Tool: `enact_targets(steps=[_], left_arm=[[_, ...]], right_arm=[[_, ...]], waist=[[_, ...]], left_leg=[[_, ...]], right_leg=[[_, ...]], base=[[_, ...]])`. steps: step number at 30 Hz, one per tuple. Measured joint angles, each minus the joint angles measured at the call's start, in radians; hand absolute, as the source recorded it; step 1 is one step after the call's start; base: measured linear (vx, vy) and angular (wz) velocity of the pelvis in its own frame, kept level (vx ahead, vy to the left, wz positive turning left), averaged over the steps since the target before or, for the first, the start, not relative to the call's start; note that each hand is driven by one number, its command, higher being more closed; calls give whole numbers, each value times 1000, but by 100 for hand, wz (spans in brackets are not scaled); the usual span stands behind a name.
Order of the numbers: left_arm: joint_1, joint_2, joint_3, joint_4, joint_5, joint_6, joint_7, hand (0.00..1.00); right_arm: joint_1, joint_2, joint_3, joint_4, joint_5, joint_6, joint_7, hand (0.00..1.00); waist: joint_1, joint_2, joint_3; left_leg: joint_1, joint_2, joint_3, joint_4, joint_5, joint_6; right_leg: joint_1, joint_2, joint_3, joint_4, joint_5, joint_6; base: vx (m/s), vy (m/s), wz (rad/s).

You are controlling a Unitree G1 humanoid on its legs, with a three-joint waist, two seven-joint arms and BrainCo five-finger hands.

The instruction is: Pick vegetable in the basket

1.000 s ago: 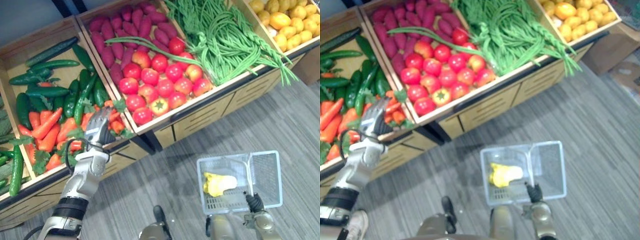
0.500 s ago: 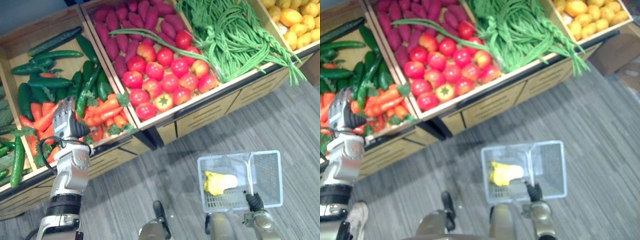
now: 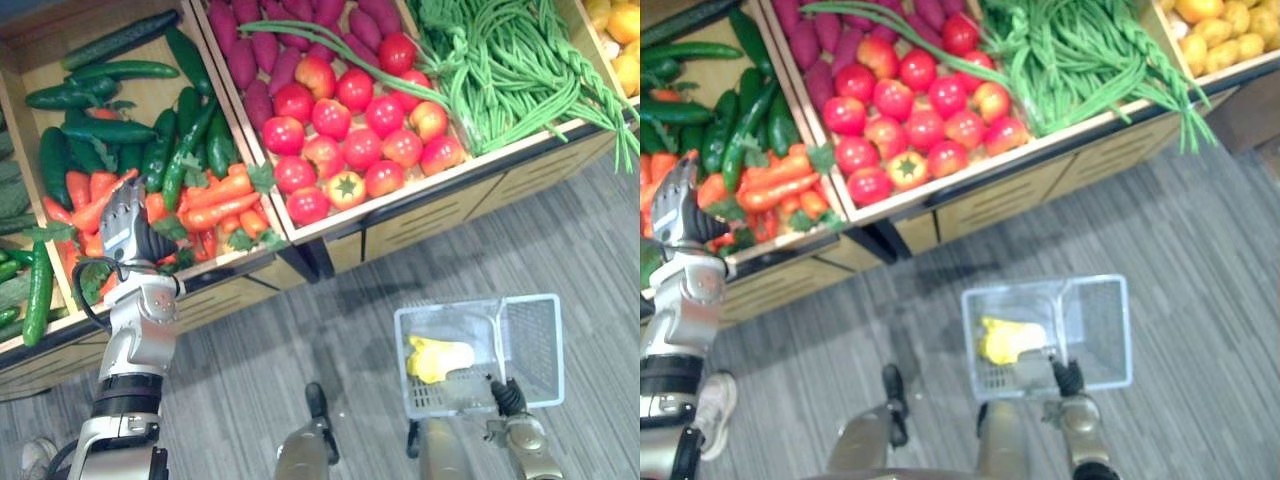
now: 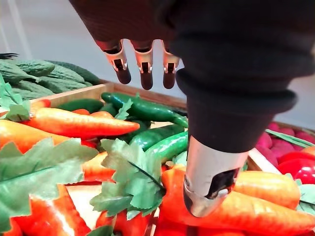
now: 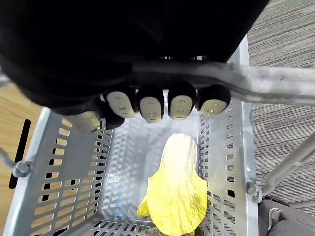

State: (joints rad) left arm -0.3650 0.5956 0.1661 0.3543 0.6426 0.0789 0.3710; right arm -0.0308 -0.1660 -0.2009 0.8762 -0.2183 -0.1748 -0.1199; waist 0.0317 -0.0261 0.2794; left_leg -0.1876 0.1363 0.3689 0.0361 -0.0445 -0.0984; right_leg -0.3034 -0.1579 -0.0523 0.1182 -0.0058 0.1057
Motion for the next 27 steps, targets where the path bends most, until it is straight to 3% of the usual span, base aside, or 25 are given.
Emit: enact_targets(steps=[21,23,27], left_arm=[[-85,19,-48,7,0,11,5,0],[-97,19,-49,7,0,12,6,0],[-130,19,-67,7,0,12,7,0]], right_arm=[[-17,0,21,-37,0,1,-1,100],[-17,0,25,-49,0,1,-2,100],[-17,-1,31,-58,1,0,-3,100]], waist=[[0,-7,18],[10,-5,21],[10,-6,33]], left_leg=[[-65,20,13,0,9,0],[-74,30,32,-1,25,-13],[-76,29,36,-9,30,-13]], right_leg=[[-62,9,11,-31,58,-12],[-77,19,17,-39,94,-20],[-83,20,29,-48,102,-19]], base=[[1,-4,-2],[-6,-22,-16],[0,-16,-8]])
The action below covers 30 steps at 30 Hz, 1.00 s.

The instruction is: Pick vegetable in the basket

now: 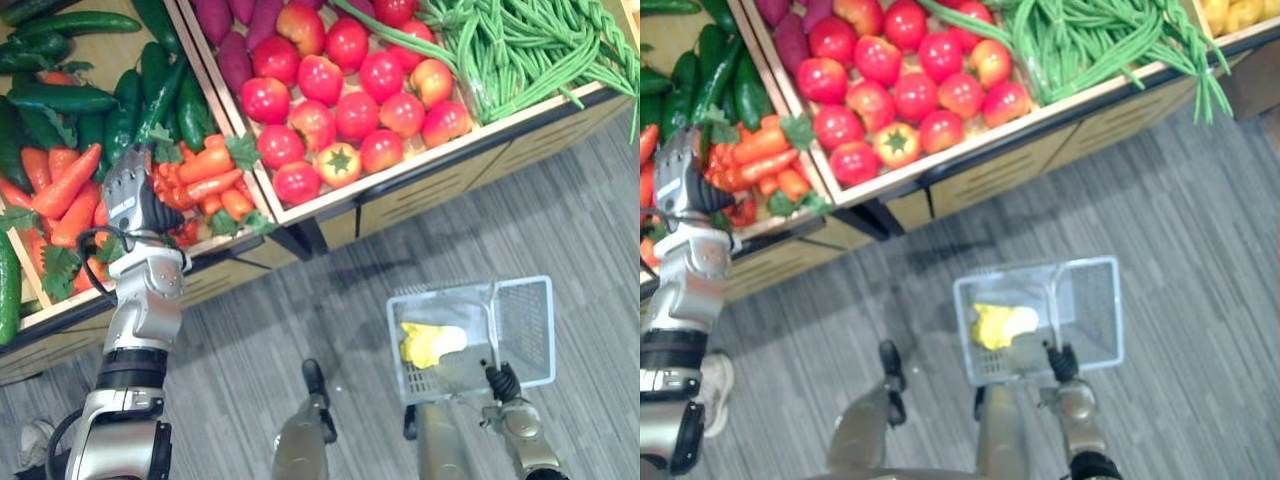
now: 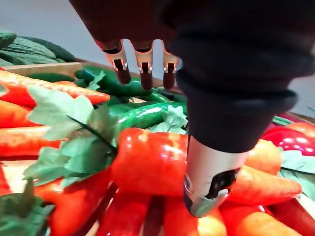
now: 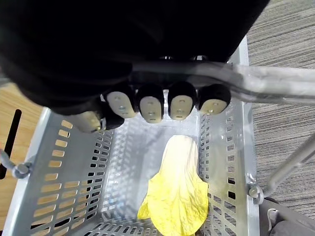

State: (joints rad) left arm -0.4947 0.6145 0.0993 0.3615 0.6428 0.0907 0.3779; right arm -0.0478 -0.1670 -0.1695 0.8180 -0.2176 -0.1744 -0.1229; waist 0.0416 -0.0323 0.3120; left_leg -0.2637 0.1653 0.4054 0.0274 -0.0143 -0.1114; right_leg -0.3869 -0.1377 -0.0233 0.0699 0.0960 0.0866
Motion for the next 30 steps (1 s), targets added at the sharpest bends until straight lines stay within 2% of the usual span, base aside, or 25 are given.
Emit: enact_targets(steps=[9,10,15,16,23,30], left_arm=[[-39,0,-51,48,9,4,-3,0],[-49,-1,-55,48,9,6,-5,0],[-77,-9,-55,49,9,21,-21,0],[-80,-11,-55,49,9,23,-25,100],[-118,-29,-38,46,11,53,-30,100],[-132,-29,-3,55,11,66,-33,100]], right_arm=[[0,0,11,-37,0,0,-1,100],[0,0,11,-41,1,0,-1,100],[1,1,19,-55,1,1,-1,100],[1,1,19,-55,1,2,-1,100],[1,2,19,-57,1,4,0,100],[1,11,18,-58,11,3,1,100]], waist=[[-4,-1,10],[-4,-1,10],[-7,-2,11],[-7,-2,10],[1,-10,15],[-10,-13,16]], left_leg=[[-22,5,21,-7,9,0],[-31,6,21,-7,14,0],[-49,12,22,-7,24,4],[-49,12,22,-7,24,4],[-71,14,16,-11,33,10],[-80,22,12,-29,61,10]], right_leg=[[-33,5,7,-4,8,13],[-41,6,7,-6,18,22],[-48,11,7,-34,58,17],[-48,11,6,-34,58,17],[-48,11,6,-56,58,17],[-54,21,8,-70,58,17]], base=[[-9,-20,-5],[-36,-27,-1],[-33,-7,-1],[-38,-2,3],[-54,-19,6],[-38,-39,2]])
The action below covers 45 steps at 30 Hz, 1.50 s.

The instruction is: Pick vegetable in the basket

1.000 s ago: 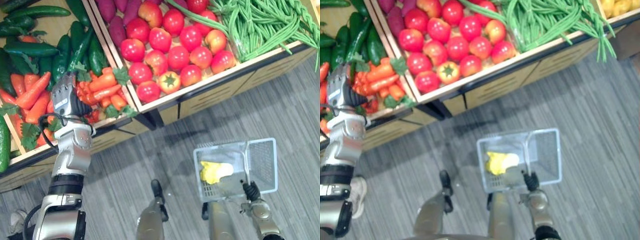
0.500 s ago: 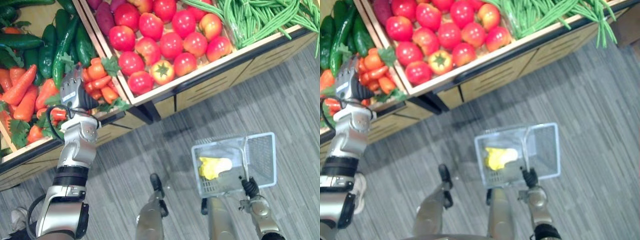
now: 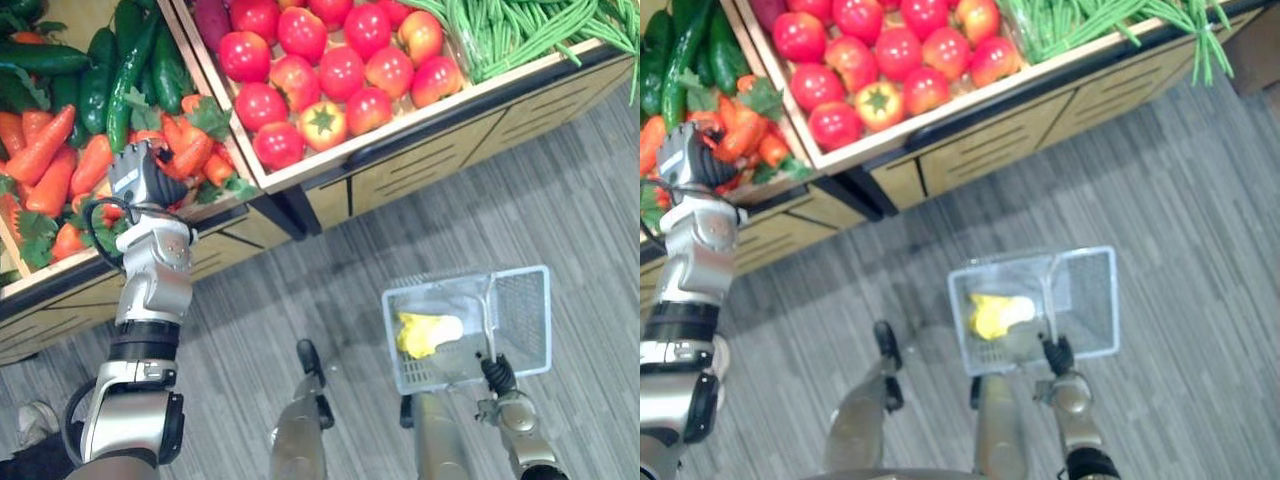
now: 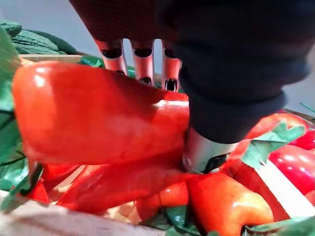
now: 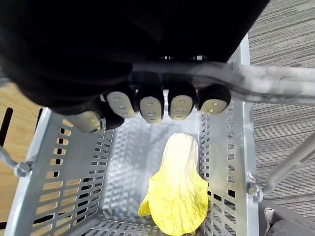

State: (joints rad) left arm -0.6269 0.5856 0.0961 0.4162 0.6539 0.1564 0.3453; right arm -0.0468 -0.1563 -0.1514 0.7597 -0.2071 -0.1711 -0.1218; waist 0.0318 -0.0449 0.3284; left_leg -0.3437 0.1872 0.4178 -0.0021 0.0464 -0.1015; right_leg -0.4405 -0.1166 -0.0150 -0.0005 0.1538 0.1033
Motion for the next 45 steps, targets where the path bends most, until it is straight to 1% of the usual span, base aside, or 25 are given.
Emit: enact_targets(steps=[4,11,18,20,21,25,29,31,33,34,35,37,40,41,42,43,44,45], left_arm=[[-23,0,7,77,0,1,0,100],[-56,0,40,144,-3,1,0,100],[-99,8,99,150,-23,0,6,100],[-107,9,123,150,-24,0,20,100],[-113,14,135,150,-25,0,30,100],[-115,86,148,148,-52,0,43,100],[-113,117,151,135,-52,0,45,100],[-98,121,158,93,-52,1,45,100],[-38,125,166,-14,-51,0,45,100],[8,125,167,-78,-48,-1,45,100],[32,125,167,-108,-45,-2,45,100],[131,122,167,-226,-40,-7,45,100],[309,110,173,-355,-1,-39,39,100],[384,84,183,-400,9,-52,27,100],[420,69,187,-421,15,-59,19,100],[483,43,187,-457,28,-79,2,100],[510,35,186,-470,30,-91,-7,100],[554,31,183,-486,31,-118,-26,100]], right_arm=[[0,0,0,-1,15,-1,0,100],[0,5,0,-1,20,-1,0,100],[12,14,0,0,20,6,1,100],[18,14,-1,0,20,7,1,100],[25,16,-1,0,20,7,2,100],[36,18,-10,3,21,9,9,100],[52,18,-19,7,20,17,18,100],[52,18,-31,19,20,19,21,100],[52,18,-40,32,20,19,22,100],[54,18,-42,43,20,20,22,100],[56,18,-46,45,19,23,23,100],[60,18,-76,50,14,31,23,100],[64,15,-152,81,8,36,26,100],[67,8,-195,95,-8,40,32,100],[67,1,-214,103,-22,42,37,100],[68,-19,-245,115,-32,51,43,100],[67,-32,-255,117,-34,58,44,100],[66,-58,-274,119,-56,64,46,100]], waist=[[-3,0,0],[-3,-2,-1],[-3,-7,-4],[-3,-9,-5],[-2,-12,-7],[-3,-15,-10],[-1,-22,-35],[-1,-25,-43],[-1,-26,-46],[0,-27,-61],[-1,-27,-68],[-1,-24,-76],[3,-24,-99],[4,-22,-118],[4,-20,-128],[3,-17,-141],[3,-16,-141],[3,-16,-146]], left_leg=[[0,1,7,-14,17,-1],[6,10,15,-11,19,-3],[42,17,18,-6,18,-4],[54,18,18,-4,15,-6],[58,20,18,2,12,-8],[82,22,16,7,11,-9],[86,19,8,7,12,-9],[91,16,3,7,14,-7],[107,12,1,7,14,-7],[109,10,-2,5,14,-7],[109,8,-6,5,14,-7],[122,-2,-16,4,15,-6],[146,-11,-24,-2,15,-5],[155,-20,-27,-15,16,-4],[157,-25,-29,-19,15,-5],[164,-36,-35,-29,15,-5],[172,-42,-37,-33,15,-5],[178,-50,-39,-35,15,-5]], right_leg=[[-10,5,11,0,0,0],[-8,14,24,0,0,0],[27,19,26,0,0,0],[42,20,27,-1,0,0],[48,20,26,-1,0,0],[75,22,26,-3,0,0],[88,20,23,-15,-1,0],[98,18,21,-17,-1,0],[114,15,20,-18,-1,0],[116,13,20,-18,-2,0],[117,12,20,-19,-2,0],[136,8,14,-20,-9,-2],[165,4,8,-24,-16,0],[172,2,7,-29,-18,2],[175,0,7,-33,-19,2],[180,-9,6,-34,-22,7],[186,-13,6,-34,-23,8],[191,-21,9,-34,-24,11]], base=[[-13,-28,-4],[-6,-23,-4],[-2,-10,-2],[0,0,0],[0,0,0],[0,0,0],[-5,-14,4],[-5,-14,6],[1,-3,2],[0,0,0],[0,0,0],[9,5,10],[13,12,11],[18,14,8],[11,26,11],[15,30,10],[9,50,8],[-2,56,2]])
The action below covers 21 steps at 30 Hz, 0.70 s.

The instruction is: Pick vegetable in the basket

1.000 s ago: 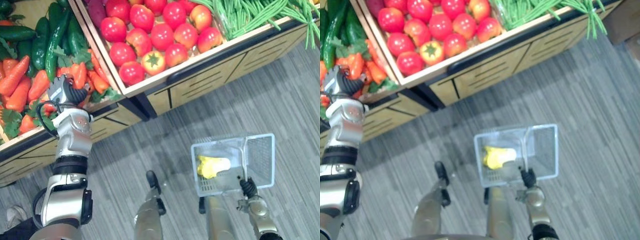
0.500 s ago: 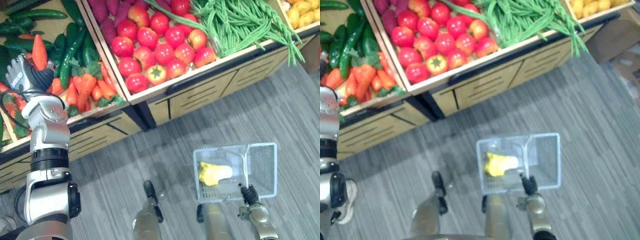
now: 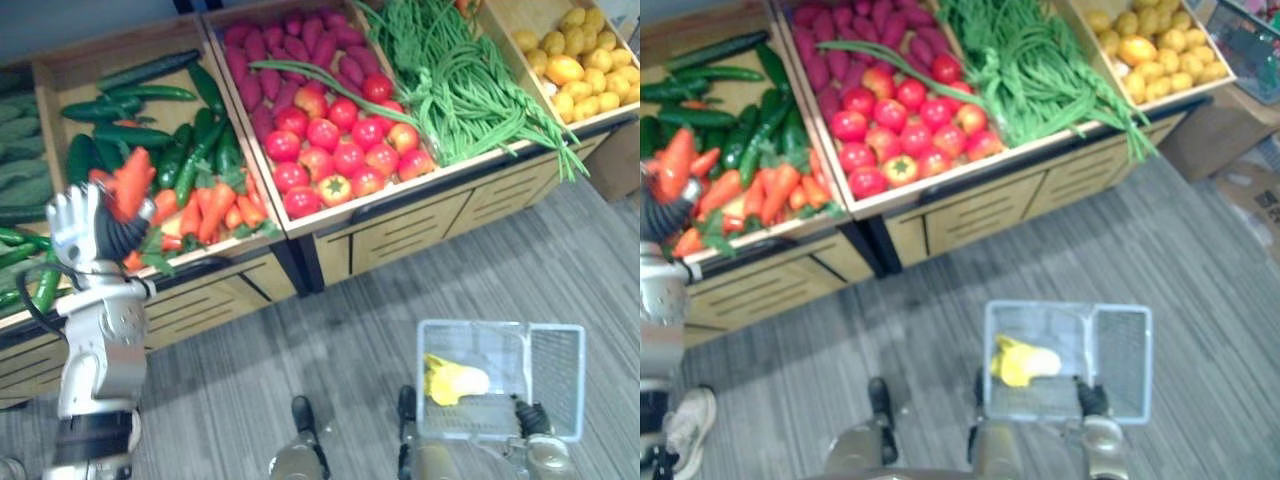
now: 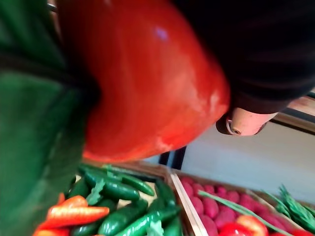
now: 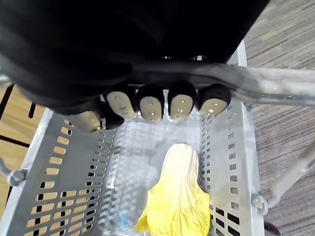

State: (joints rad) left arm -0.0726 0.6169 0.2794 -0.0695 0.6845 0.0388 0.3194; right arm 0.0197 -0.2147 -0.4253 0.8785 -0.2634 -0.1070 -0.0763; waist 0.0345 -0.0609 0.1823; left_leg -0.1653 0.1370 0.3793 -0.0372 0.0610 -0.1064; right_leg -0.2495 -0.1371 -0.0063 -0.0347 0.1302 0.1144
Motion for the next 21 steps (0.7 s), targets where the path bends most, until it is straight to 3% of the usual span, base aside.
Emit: enact_targets(steps=[3,5,11,13,18,21], left_arm=[[75,1,-26,-45,0,-34,-43,100],[127,3,-80,-101,-2,-82,-79,100],[164,25,-251,-193,-14,-192,-167,100],[175,55,-319,-220,-16,-225,-188,100],[168,112,-412,-233,-55,-269,-219,100],[116,124,-532,-260,-88,-279,-240,100]], right_arm=[[-1,-105,2,1,-97,9,3,100],[-1,-181,17,1,-172,15,22,100],[-8,-315,107,-33,-249,13,65,100],[-12,-391,202,-93,-266,6,85,100],[-15,-503,349,-241,-324,-36,116,100],[7,-565,445,-385,-336,-64,134,100]], waist=[[-2,-2,-10],[-1,-2,-12],[-36,-1,-50],[-42,0,-65],[-62,0,-90],[-61,6,-107]], left_leg=[[19,-21,12,-16,0,1],[49,-31,45,-32,-1,2],[127,-36,148,-58,-14,1],[177,-33,219,-58,-34,-7],[264,-19,355,-44,-77,-32],[277,29,443,76,-156,-47]], right_leg=[[1,-15,22,0,4,8],[1,-18,58,0,10,19],[5,0,158,0,6,39],[11,18,222,1,8,42],[30,57,341,4,9,52],[33,88,410,18,10,52]], base=[[-2,54,-14],[15,51,-43],[32,-1,-54],[63,-34,-92],[62,-47,-82],[55,-71,-73]])
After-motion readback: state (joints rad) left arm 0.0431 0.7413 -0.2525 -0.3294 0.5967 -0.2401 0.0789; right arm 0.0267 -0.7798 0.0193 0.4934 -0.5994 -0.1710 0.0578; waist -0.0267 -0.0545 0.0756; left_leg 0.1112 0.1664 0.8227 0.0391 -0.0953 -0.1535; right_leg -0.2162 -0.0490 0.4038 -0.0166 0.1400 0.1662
